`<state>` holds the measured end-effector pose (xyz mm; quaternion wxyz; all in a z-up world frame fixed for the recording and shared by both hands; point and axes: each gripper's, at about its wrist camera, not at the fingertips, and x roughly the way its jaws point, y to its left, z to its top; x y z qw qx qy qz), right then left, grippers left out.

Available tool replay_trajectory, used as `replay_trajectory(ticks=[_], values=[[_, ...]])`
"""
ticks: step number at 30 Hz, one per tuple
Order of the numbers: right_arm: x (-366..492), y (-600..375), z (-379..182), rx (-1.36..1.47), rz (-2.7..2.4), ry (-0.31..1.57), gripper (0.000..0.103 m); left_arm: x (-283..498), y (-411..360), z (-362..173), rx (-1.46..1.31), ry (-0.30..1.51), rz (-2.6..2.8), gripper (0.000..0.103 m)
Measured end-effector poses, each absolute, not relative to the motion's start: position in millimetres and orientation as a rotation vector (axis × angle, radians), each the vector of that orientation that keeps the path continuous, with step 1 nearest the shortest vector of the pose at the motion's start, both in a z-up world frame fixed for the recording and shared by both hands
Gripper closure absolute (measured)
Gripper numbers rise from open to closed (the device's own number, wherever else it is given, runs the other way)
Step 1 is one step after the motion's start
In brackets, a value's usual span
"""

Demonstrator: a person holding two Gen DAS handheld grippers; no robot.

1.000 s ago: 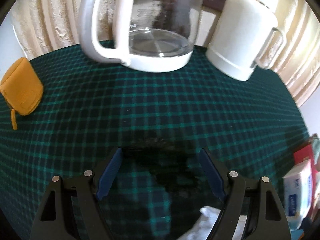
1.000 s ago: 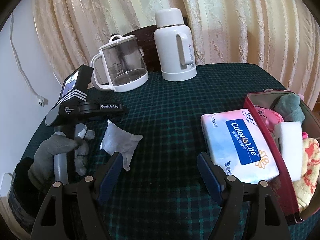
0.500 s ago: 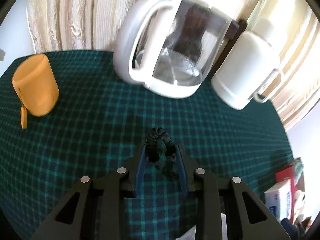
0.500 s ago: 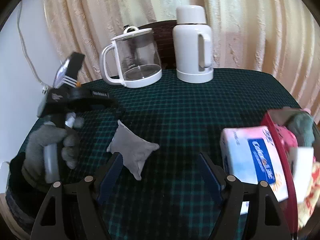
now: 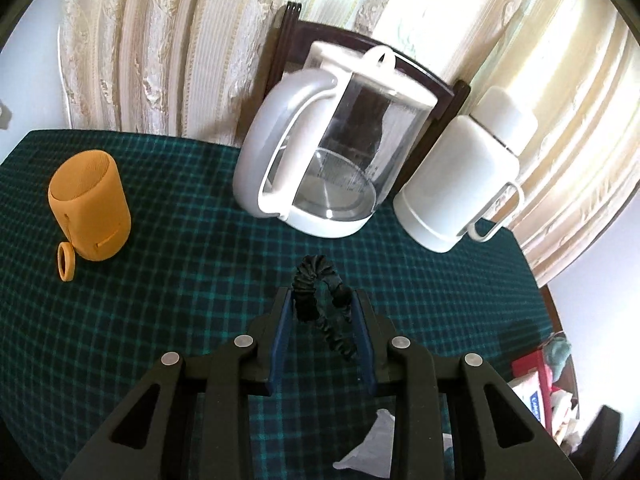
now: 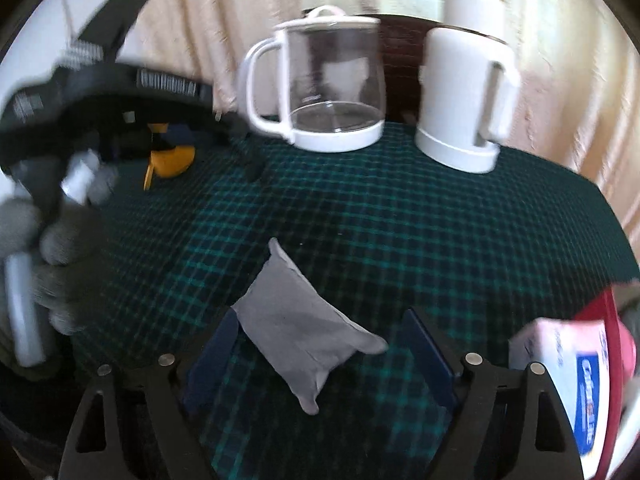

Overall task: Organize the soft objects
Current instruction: 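Grasp the grey fabric pouch with the right gripper while the left holds the hair tie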

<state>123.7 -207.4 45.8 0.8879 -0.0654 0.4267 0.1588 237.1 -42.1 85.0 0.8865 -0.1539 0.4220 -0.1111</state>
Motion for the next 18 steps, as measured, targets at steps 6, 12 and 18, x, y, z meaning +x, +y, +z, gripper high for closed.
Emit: replay_trajectory(ticks=[6, 12, 18], values=[[139.2, -196.0, 20.7, -0.216, 0.347, 0.939, 0.015, 230.8, -39.8, 98.7, -0.332, 0.846, -0.253, 0.072], [143.5, -198.6, 13.9, -0.173, 0.37, 0.96, 0.017, 228.3, -40.3, 104.6, -0.336, 0.836, -0.267, 0.072], [133.8, -190.1, 13.9, -0.181, 0.412, 0.964, 0.053, 229.6, -40.5, 102.5, -0.351, 0.849, -0.273, 0.072]])
